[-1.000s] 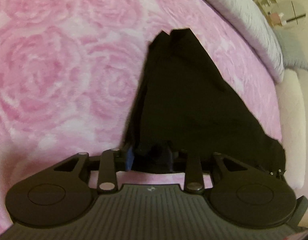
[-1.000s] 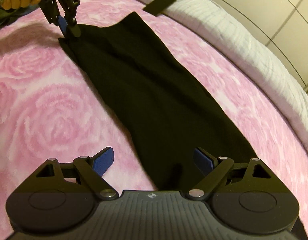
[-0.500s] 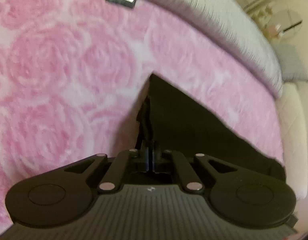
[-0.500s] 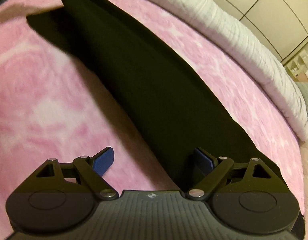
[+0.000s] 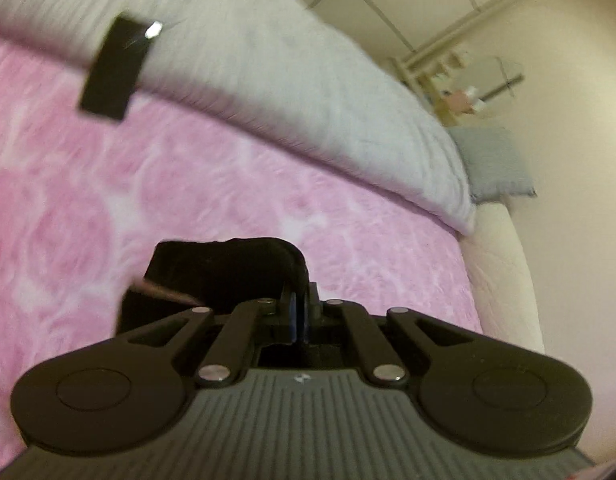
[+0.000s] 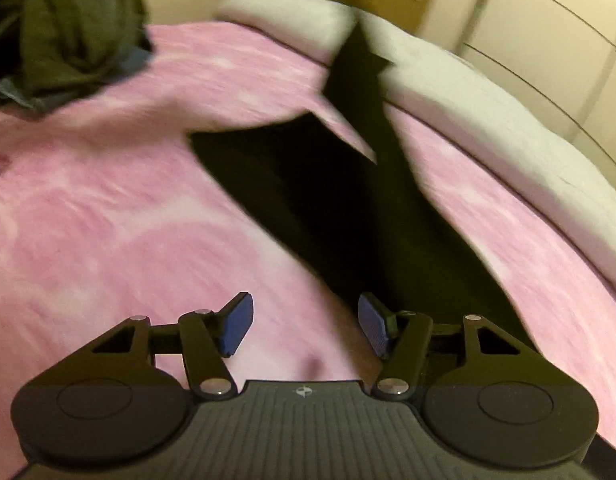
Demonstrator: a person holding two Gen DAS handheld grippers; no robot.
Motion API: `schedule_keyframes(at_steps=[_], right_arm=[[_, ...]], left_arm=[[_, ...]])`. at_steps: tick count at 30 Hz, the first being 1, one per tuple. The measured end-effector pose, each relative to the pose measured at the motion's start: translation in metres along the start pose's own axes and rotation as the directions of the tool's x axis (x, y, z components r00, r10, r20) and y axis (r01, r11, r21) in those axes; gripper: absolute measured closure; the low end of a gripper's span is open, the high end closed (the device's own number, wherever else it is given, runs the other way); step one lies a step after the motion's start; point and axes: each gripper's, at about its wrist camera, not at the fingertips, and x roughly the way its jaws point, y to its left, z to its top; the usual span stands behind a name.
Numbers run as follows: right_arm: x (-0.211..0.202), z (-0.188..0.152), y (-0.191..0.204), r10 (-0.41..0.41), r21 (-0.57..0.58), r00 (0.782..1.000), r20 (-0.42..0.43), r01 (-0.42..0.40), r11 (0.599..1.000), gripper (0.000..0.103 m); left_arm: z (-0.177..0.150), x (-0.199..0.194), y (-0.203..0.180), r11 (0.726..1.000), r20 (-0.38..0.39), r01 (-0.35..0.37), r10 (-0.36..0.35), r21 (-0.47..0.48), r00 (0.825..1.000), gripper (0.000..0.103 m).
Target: Fold clothes
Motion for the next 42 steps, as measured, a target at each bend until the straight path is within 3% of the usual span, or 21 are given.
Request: schedule_keyframes(at_steps=[4,11,14,15,16,19,23,26,27,28,30,35,38,40,42], right_arm=[[0.044,0.031,0.034,-0.036,-0.171,0.999,0.012,0.038,0.985,0.045],[0.111,0.080,0.089,0.025,-0.372,0.998,0.053,-0.003,0.928,0.045],[0.129,0.090,0.100,0.020,-0.390,0.998,0.064,0.007,0.921,0.048],[0.132,0.095,0.097,0.029,-0.373,0.998,0.058,-0.005,0.928,0.061],[0.136,0.098,0.095,0.038,-0.357,0.998,0.048,-0.019,0.934,0.101],[0.141,0.112,0.093,0.026,-0.307,0.999,0.044,-0.011,0.952,0.103],[0.140,0.146,0.119,0.044,-0.265,0.996,0.082,-0.020,0.964,0.103],[0.154,0.149,0.135,0.026,-0.278,0.999,0.026,-0.017,0.960,0.101],[0.152,0.146,0.136,0.034,-0.276,0.999,0.026,-0.026,0.961,0.093],[0.143,0.142,0.136,0.050,-0.269,0.998,0.044,-0.037,0.962,0.066],[0.121,0.133,0.133,0.080,-0.237,0.993,0.081,-0.059,0.970,0.040],[0.041,0.086,0.098,0.048,-0.030,0.997,0.068,-0.046,0.998,0.040],[-0.001,0.038,0.059,-0.106,0.094,0.994,-0.028,0.108,0.990,0.037],[-0.020,0.002,0.027,-0.230,0.146,0.965,-0.125,0.247,0.958,0.036],[-0.033,-0.036,-0.004,-0.320,0.157,0.917,-0.238,0.361,0.919,0.036]], left_arm=[[-0.001,0.003,-0.009,0.999,-0.041,-0.011,0.013,0.047,0.999,0.102],[-0.016,-0.002,0.014,1.000,-0.071,-0.015,0.017,0.017,0.997,0.102],[-0.018,-0.008,0.021,1.000,-0.061,-0.001,0.002,0.012,0.998,0.102],[-0.018,-0.010,0.021,1.000,-0.058,0.004,-0.003,0.017,0.998,0.102],[-0.018,-0.012,0.020,1.000,-0.055,0.010,-0.009,0.025,0.998,0.102],[-0.019,-0.019,0.018,0.998,-0.046,0.026,-0.023,0.050,0.999,0.102],[-0.024,-0.022,0.023,0.998,-0.044,0.016,-0.014,0.053,0.999,0.102],[-0.038,-0.023,0.039,0.999,-0.053,-0.019,0.021,0.051,0.998,0.102],[-0.043,-0.024,0.044,0.998,-0.056,-0.031,0.034,0.051,0.998,0.102],[-0.048,-0.025,0.049,0.998,-0.059,-0.043,0.046,0.050,0.997,0.102],[-0.058,-0.026,0.060,0.996,-0.066,-0.067,0.071,0.050,0.995,0.102],[-0.085,-0.027,0.098,0.987,-0.098,-0.159,0.162,0.038,0.982,0.102],[-0.099,-0.018,0.124,0.977,-0.136,-0.213,0.213,0.013,0.968,0.102],[-0.101,-0.012,0.126,0.972,-0.144,-0.233,0.236,0.032,0.961,0.102],[-0.100,-0.008,0.123,0.969,-0.144,-0.243,0.248,0.052,0.958,0.102]])
